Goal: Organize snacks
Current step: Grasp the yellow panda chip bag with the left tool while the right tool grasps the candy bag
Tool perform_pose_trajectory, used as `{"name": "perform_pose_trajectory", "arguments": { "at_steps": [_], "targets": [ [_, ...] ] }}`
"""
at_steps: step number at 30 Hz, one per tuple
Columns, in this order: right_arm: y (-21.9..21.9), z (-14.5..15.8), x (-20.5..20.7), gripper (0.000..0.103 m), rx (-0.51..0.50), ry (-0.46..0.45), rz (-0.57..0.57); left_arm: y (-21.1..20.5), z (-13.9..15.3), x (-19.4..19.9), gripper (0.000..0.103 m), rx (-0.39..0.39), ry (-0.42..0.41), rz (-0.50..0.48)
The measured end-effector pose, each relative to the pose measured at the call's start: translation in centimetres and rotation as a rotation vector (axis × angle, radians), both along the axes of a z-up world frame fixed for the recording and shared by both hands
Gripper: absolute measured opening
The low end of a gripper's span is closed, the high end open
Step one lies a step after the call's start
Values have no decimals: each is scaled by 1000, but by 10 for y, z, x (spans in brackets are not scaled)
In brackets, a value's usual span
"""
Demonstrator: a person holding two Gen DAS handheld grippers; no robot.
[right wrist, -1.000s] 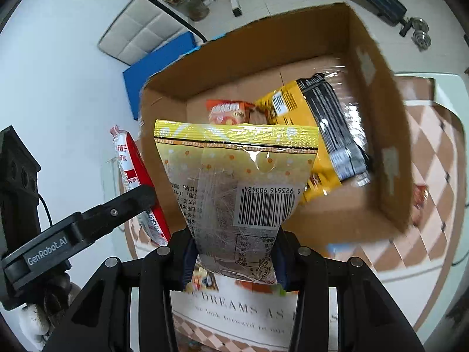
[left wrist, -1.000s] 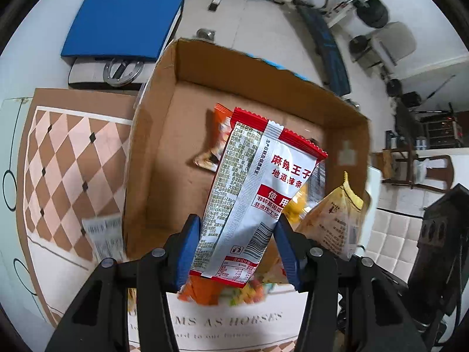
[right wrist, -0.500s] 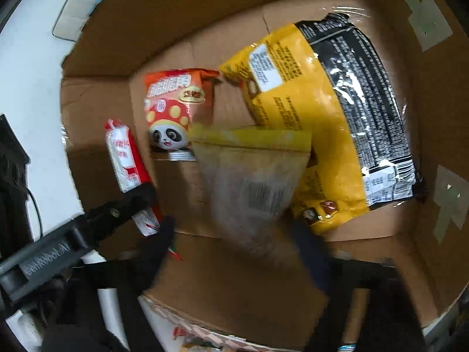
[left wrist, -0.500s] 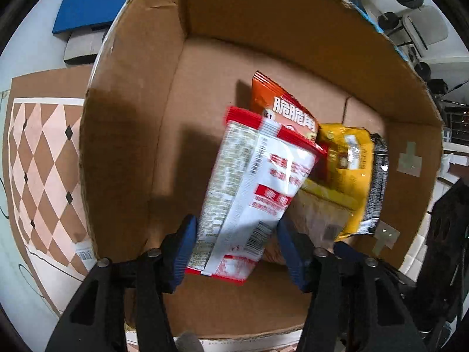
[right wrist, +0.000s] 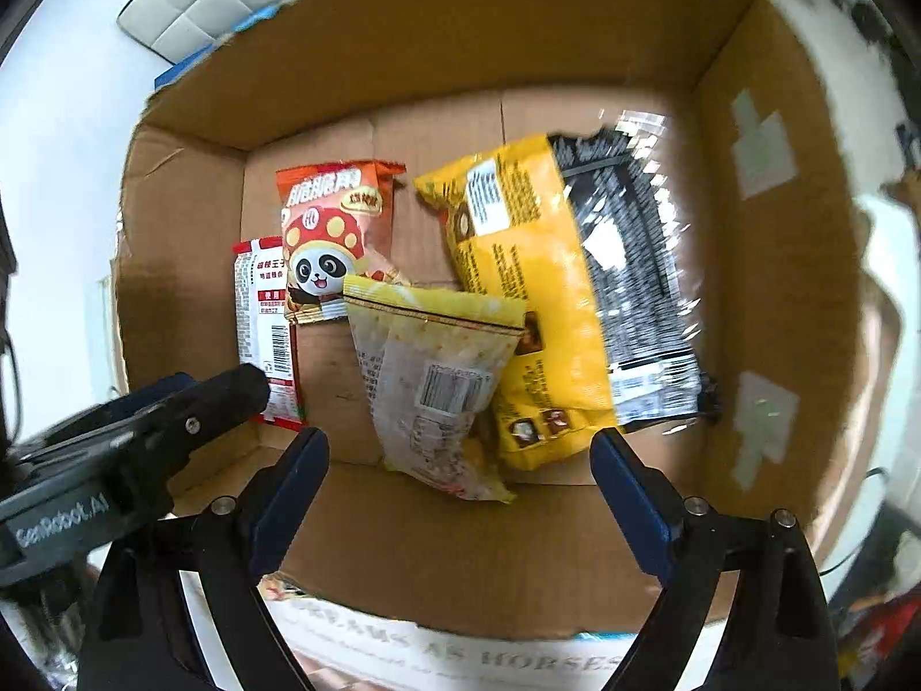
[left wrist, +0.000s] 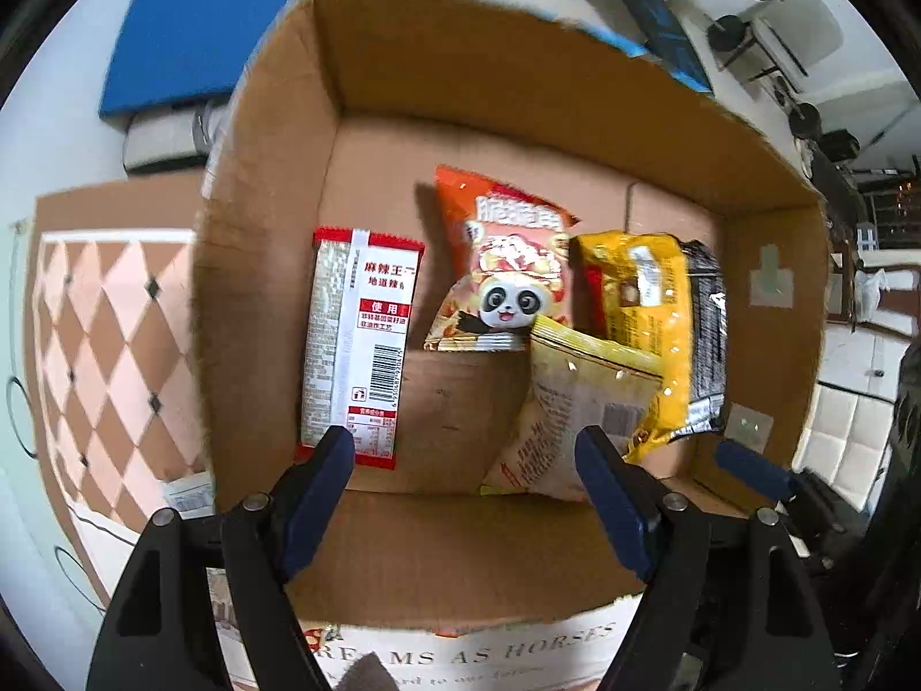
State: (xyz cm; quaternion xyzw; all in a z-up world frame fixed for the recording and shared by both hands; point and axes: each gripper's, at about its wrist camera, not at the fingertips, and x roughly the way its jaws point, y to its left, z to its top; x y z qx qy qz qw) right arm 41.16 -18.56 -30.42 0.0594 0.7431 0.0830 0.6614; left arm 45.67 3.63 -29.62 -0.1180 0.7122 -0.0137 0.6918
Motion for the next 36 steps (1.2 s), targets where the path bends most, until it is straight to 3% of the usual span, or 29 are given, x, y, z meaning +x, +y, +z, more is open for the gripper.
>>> {"name": "perform_pose_trajectory", "arguments": {
  "at_steps": [11,14,26,29,32,36],
  "targets": [
    [-28,66,-55,98,-107,-198,-22,-3,72,-49,78,131,-287,-64],
    [-35,84,-70,98,-98,-237,-47,-6,82,-60,92,137,-322,-69],
    [-39,125,-113,98,-13,-279,-89,-3,117,-115,92,144,-426,-40],
    [-42,119,-129,98,0,-254,-97,5,115,-137,92,176,-429,-23],
    [-44,95,-149,98,3,-191,-103,17,100,-163,92,210,-405,-3],
    [-41,55,-169,98,5,-112,-109,38,57,-187,92,217,-306,33]
  ]
}}
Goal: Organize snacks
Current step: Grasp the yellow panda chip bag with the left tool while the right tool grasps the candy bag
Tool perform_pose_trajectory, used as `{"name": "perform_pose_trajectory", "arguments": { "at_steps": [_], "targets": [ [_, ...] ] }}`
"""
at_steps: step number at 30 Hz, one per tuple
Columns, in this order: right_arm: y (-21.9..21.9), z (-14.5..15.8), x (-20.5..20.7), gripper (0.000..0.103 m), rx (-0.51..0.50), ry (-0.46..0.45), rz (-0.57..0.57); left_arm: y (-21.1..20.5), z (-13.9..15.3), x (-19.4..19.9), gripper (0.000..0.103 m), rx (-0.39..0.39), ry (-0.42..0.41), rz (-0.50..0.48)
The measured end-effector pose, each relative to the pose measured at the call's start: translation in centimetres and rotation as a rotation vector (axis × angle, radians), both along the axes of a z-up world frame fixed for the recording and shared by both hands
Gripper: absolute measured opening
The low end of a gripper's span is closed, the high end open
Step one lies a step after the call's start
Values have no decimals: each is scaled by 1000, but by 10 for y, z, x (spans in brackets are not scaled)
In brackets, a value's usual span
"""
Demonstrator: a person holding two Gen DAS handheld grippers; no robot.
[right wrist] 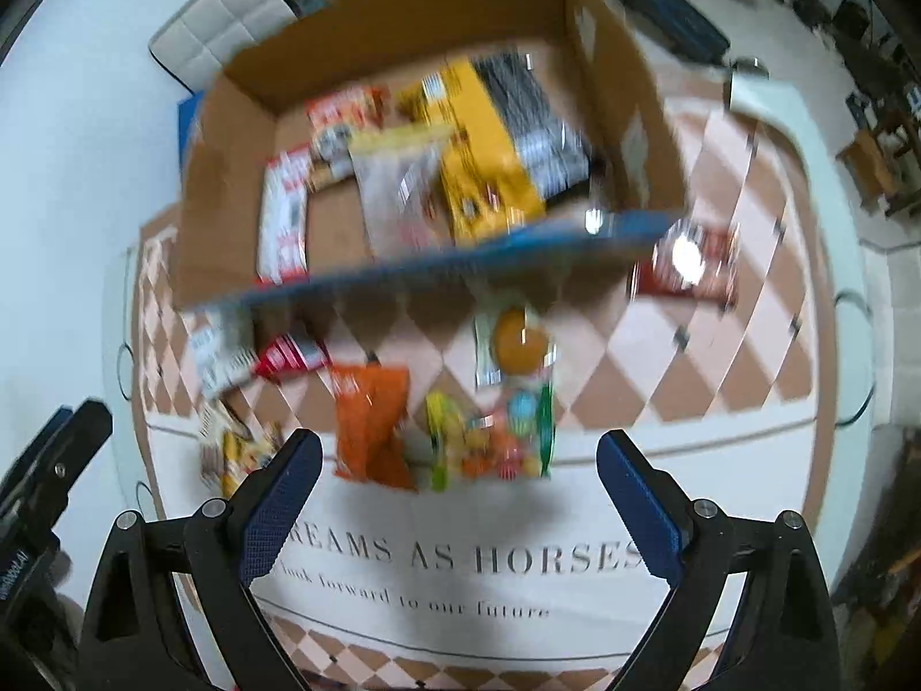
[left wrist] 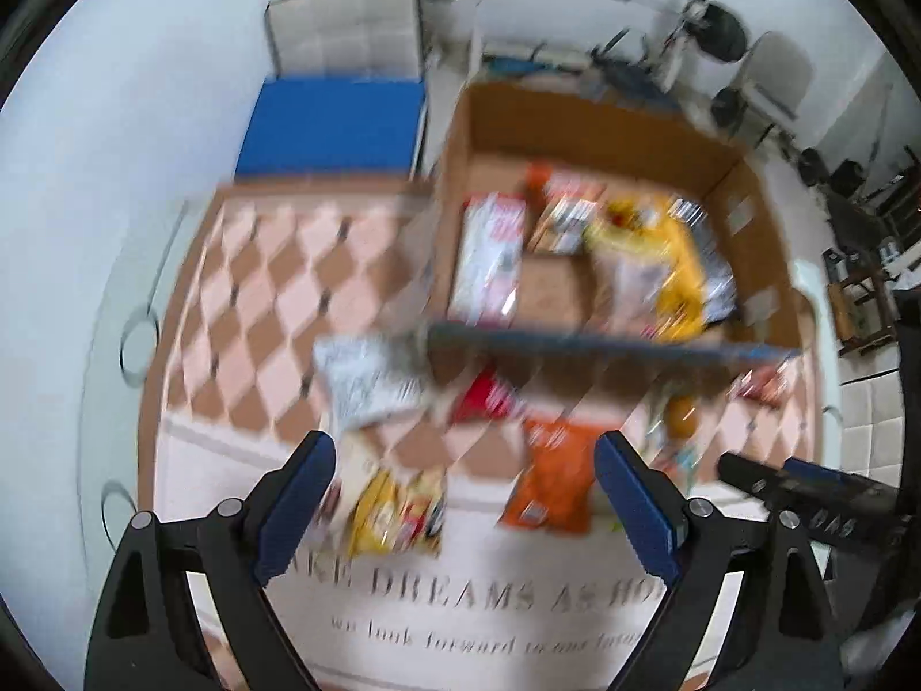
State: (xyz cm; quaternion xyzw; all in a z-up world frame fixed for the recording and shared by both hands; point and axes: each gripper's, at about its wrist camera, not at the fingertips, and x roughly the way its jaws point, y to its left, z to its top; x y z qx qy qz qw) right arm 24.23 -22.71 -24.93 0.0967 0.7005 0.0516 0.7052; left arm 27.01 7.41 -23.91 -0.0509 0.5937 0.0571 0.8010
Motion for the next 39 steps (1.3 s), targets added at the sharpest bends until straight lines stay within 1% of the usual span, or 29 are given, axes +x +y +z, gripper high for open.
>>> {"name": "perform_pose_trajectory", "arguments": {
  "at_steps": [2,6,11,16,17,18,20,21,22,24,25,27,28,29,32,34,35,37,38,39],
  "targets": [
    [1,-17,-7,98,-1,32,-1,11,-26,-8,92,-23,61,20],
    [1,-53,-16,98,-23,89,-8,28,-71,-16,92,-38,158,47],
    [0,-83,-17,98,-43,135,-22,43,-122,-15,92,-63,272,70],
    [0,-103,-17,98,-53,167,-35,48,-153,-12,92,-74,329,78],
    [1,-106,-17,98,-55,171,-34,48,-156,-11,92,-65,333,77],
    [1,-111,-16,98,-56,180,-37,46,-155,-10,92,-49,316,70],
    [2,-117,-16,98,-57,190,-41,41,-153,-8,92,-50,304,53],
    [2,-121,-16,98,-60,196,-42,40,-152,-7,89,-52,300,52],
    [1,-126,-16,98,-61,202,-44,38,-151,-6,82,-45,294,51],
    [3,-133,-17,98,-59,215,-48,33,-149,-4,71,-20,284,39],
    [4,-137,-17,98,-58,222,-50,30,-148,-5,63,-6,278,31],
    [6,-143,-19,98,-56,230,-52,27,-147,-4,61,2,277,22],
    [7,-145,-20,98,-53,230,-54,25,-146,-4,55,11,276,24],
    [8,-149,-20,98,-52,229,-55,23,-145,-4,53,19,273,27],
    [12,-152,-20,97,-65,212,-70,23,-141,-9,49,7,273,29],
    [13,-151,-21,91,-81,190,-70,24,-139,-13,48,0,272,30],
    [15,-149,-22,85,-99,180,-56,24,-138,-15,48,-5,272,36],
    [16,-149,-24,83,-101,179,-46,25,-133,-21,47,-18,269,41],
    [17,-149,-27,79,-108,175,-41,25,-131,-25,47,-24,265,44],
    [17,-148,-29,77,-114,171,-34,26,-128,-29,46,-30,261,44]
  ]
}}
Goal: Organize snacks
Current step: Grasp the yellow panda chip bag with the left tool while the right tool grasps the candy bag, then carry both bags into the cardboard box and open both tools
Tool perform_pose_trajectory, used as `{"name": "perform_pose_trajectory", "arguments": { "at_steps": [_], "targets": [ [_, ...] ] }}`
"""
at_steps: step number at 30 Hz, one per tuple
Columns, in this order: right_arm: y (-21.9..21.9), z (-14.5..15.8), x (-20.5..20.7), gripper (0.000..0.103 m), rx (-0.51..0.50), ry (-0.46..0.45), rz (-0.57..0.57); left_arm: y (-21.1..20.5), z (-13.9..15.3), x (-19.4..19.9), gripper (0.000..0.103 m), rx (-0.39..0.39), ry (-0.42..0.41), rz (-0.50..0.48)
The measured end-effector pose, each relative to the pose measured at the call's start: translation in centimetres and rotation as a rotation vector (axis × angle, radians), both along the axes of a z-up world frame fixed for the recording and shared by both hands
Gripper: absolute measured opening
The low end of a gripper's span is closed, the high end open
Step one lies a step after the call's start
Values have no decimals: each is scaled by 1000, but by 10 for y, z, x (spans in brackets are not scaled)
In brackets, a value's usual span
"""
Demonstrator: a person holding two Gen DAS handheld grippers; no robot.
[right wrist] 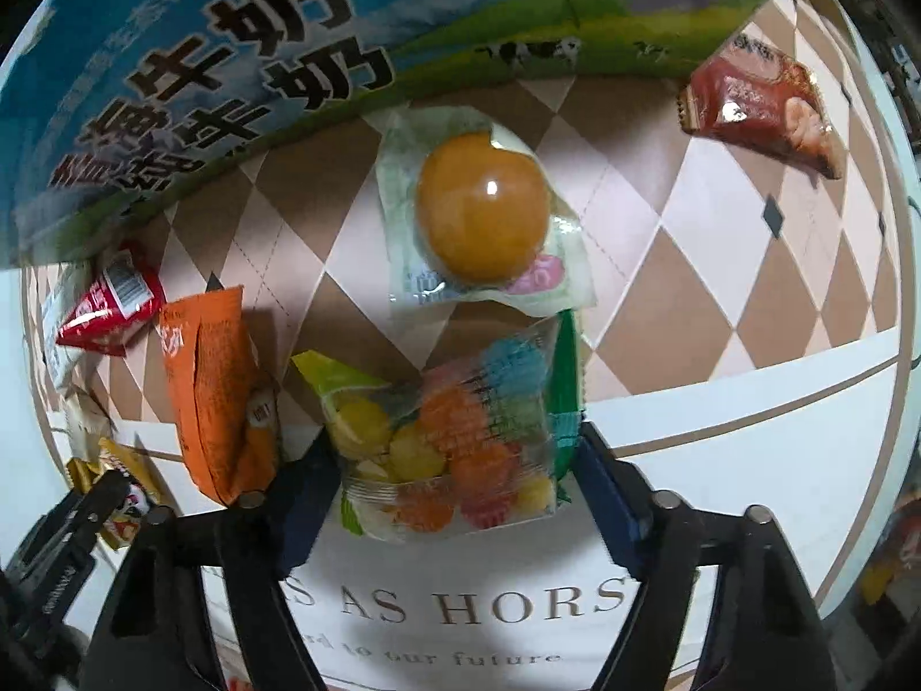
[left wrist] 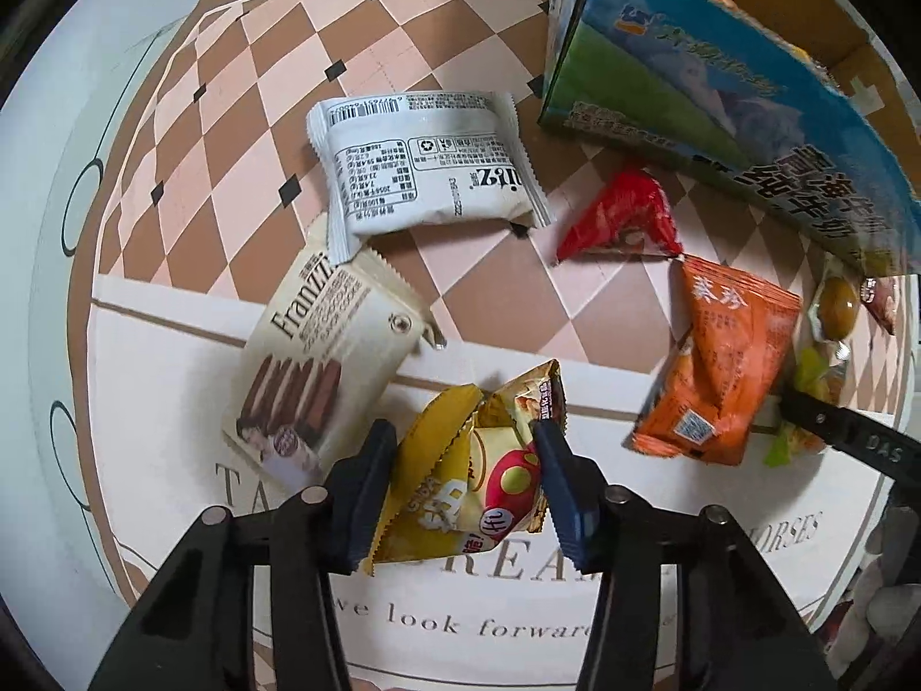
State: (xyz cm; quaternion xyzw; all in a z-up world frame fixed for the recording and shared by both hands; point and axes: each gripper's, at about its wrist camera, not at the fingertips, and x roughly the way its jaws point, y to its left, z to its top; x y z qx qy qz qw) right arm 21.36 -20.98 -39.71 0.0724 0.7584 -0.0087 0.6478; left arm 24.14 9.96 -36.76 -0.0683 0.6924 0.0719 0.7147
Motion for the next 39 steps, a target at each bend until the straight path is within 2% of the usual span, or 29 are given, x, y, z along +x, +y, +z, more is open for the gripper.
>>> {"name": "perform_pose_trajectory", "arguments": {
  "at_steps": [10,14,18,20,24,29,34,39],
  "targets": [
    [1,10,-33,75,71,0,-8,-28,47,-23,45,-71,-56,-25],
    [13,36,-48,75,118,-21,-1,-42,77,-19,45,-117,-101,-55],
    [9,73,-41,75,172,-63,3,-48,113,0,45,-170,-161,-90],
    [0,90,-26,75,196,-86,1,-54,125,20,45,-195,-187,-110],
    [-5,142,10,75,243,-161,-8,-65,154,57,45,-213,-236,-148],
    [-15,181,53,75,271,-229,-19,-75,168,115,45,-205,-251,-180],
    [-22,188,114,75,231,-257,-17,-79,154,170,45,-162,-202,-205],
    [-31,175,181,75,151,-264,-14,-76,117,213,45,-132,-112,-192]
  ]
}}
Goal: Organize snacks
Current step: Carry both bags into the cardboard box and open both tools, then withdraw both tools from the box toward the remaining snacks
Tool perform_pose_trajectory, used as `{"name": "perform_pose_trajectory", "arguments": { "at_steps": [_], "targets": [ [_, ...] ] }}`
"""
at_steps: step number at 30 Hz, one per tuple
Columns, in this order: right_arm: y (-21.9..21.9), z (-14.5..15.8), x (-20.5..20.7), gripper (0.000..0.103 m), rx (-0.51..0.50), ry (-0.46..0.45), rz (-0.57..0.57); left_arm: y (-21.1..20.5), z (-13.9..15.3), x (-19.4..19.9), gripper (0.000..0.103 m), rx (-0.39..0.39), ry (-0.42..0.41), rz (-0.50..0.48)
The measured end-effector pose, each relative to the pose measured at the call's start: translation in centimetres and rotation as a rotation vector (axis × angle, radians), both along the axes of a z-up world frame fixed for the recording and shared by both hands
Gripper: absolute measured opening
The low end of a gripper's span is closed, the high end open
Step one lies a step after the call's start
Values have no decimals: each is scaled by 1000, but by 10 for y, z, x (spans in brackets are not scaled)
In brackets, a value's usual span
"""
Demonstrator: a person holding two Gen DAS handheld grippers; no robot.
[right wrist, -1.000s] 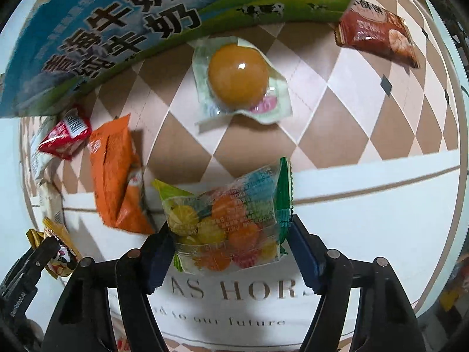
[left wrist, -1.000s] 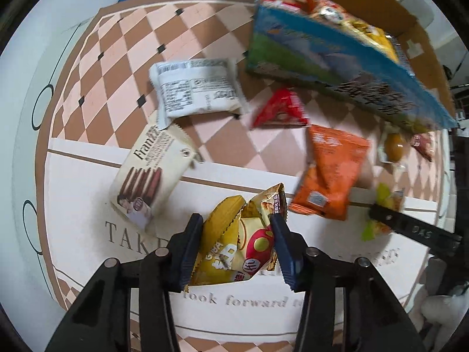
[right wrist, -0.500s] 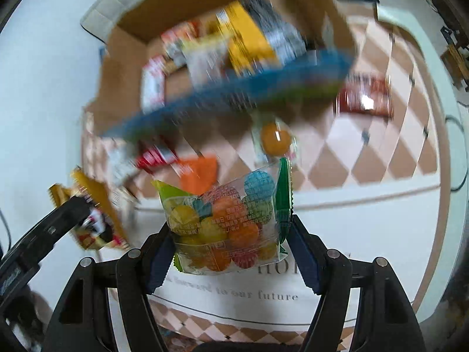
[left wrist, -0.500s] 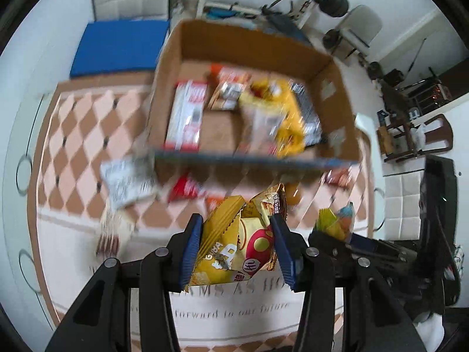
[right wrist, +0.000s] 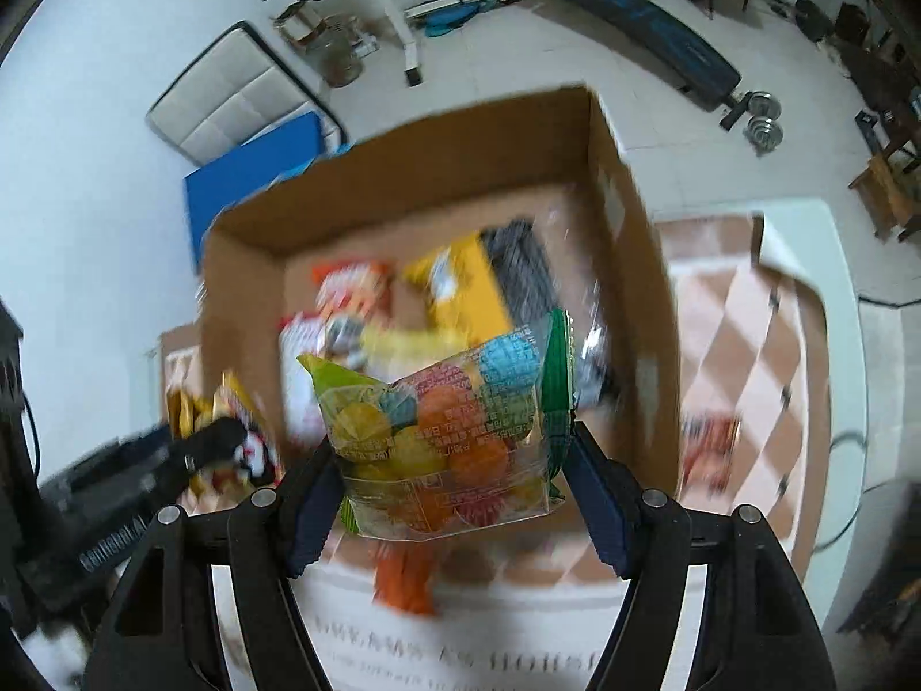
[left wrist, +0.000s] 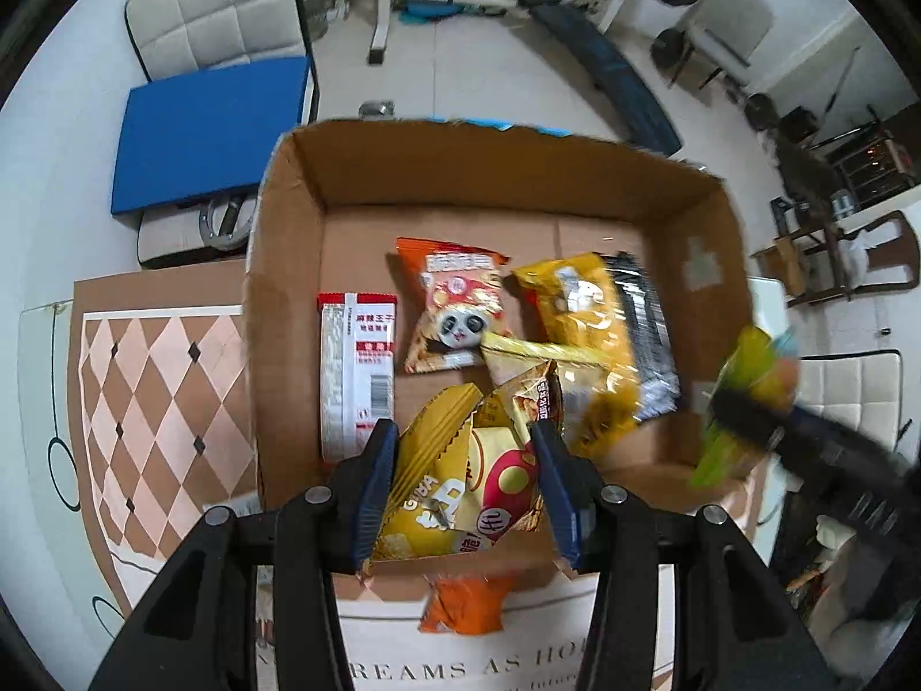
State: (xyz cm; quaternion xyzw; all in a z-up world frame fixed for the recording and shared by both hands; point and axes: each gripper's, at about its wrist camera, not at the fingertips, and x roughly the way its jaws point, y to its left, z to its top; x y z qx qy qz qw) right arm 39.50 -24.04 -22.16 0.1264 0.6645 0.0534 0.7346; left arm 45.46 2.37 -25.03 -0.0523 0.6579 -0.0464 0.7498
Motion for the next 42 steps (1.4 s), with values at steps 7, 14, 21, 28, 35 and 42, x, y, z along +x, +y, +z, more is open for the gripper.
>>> {"name": "perform_pose_trajectory", "arguments": {
  "at_steps": [7,14,21,28,35,42],
  "targets": [
    [-12,-43,80,75,-84,21,-11,1,-46,28,47,57,92,21],
    [-12,-71,120,83,-132,28,18,14,-61,42,51,44,82,81],
    [-12,-79,121,94,-115,23,35,10,-54,44,85,31,63,67],
    [-10,-59,100,94,-88,-2,51,4,-34,31,88,25,9,64],
    [-15,-34,52,94,-127,-40,79,6,-4,2,88,50,-112,102],
    [-12,-20,-1,95,-148,-68,119,10,10,-31,88,43,-141,123]
  ]
}}
